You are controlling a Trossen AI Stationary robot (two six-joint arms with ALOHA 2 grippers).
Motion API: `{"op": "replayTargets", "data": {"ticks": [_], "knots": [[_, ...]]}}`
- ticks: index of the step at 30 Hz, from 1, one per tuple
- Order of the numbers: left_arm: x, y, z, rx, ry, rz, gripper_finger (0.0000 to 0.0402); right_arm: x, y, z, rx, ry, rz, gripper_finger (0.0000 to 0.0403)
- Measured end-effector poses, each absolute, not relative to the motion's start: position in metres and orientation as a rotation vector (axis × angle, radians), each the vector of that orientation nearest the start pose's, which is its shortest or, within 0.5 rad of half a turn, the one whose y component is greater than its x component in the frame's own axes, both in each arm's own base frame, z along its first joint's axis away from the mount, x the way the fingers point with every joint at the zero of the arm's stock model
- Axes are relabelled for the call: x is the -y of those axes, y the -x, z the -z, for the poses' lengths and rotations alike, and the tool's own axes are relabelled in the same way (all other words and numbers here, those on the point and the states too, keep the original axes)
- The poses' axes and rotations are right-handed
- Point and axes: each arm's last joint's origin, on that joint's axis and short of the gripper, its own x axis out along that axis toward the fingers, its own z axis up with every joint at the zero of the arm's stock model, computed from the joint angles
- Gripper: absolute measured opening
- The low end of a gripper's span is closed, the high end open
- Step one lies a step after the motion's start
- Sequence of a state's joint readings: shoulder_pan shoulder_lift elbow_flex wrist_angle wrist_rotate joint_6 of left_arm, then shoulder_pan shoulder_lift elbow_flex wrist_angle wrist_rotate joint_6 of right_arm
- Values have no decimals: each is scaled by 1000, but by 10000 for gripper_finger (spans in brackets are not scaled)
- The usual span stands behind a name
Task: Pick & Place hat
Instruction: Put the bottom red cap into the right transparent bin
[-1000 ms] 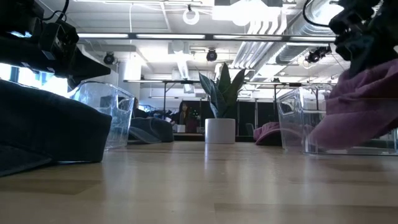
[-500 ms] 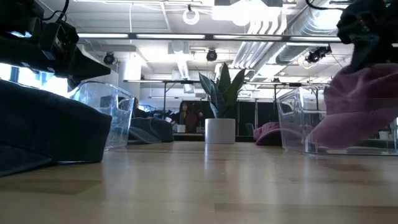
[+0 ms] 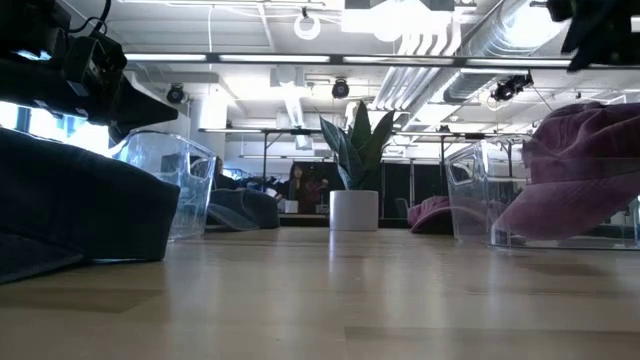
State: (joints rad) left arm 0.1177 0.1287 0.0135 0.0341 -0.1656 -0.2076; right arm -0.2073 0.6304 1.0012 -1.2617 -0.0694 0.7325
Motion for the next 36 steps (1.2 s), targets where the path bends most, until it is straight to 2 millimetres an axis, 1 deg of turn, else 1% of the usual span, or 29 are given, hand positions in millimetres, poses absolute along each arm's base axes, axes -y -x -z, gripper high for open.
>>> {"op": "replayTargets", "data": {"ticks": [2,4,7,10,13,15,17,19,21,24,26,29,31,33,36], "knots": [[-17,-103,-161,-52,204,-290,1,11,-80,-333,-847,-804,296,136],[-17,-103,-161,-52,204,-290,1,7,-90,-330,-933,-810,155,119],[-17,-103,-161,-52,204,-290,1,-1,-109,-311,-1088,-773,-9,83],[-17,-103,-161,-52,204,-290,1,-10,-124,-288,-1218,-723,-112,43],[-17,-103,-161,-52,204,-290,1,-16,-130,-265,-1343,-662,-105,9],[-17,-103,-161,-52,204,-290,1,-18,-131,-249,-1407,-597,-39,5],[-17,-103,-161,-52,204,-290,1,-19,-130,-236,-1449,-522,63,12],[-17,-103,-161,-52,204,-290,1,-19,-129,-226,-1484,-446,165,15],[-17,-103,-161,-52,204,-290,1,-20,-129,-221,-1505,-395,230,12],[-17,-103,-161,-52,204,-290,1,-23,-130,-216,-1530,-386,205,5],[-17,-103,-161,-52,204,-290,1,-26,-131,-218,-1549,-400,146,2],[-17,-103,-161,-52,204,-290,1,-29,-134,-231,-1538,-448,39,3],[-17,-103,-161,-52,204,-290,1,-30,-135,-245,-1524,-464,31,6],[-17,-103,-161,-52,204,-290,1,-29,-137,-264,-1475,-461,57,6],[-17,-103,-161,-52,204,-290,1,-25,-145,-295,-1311,-447,142,3]]}}
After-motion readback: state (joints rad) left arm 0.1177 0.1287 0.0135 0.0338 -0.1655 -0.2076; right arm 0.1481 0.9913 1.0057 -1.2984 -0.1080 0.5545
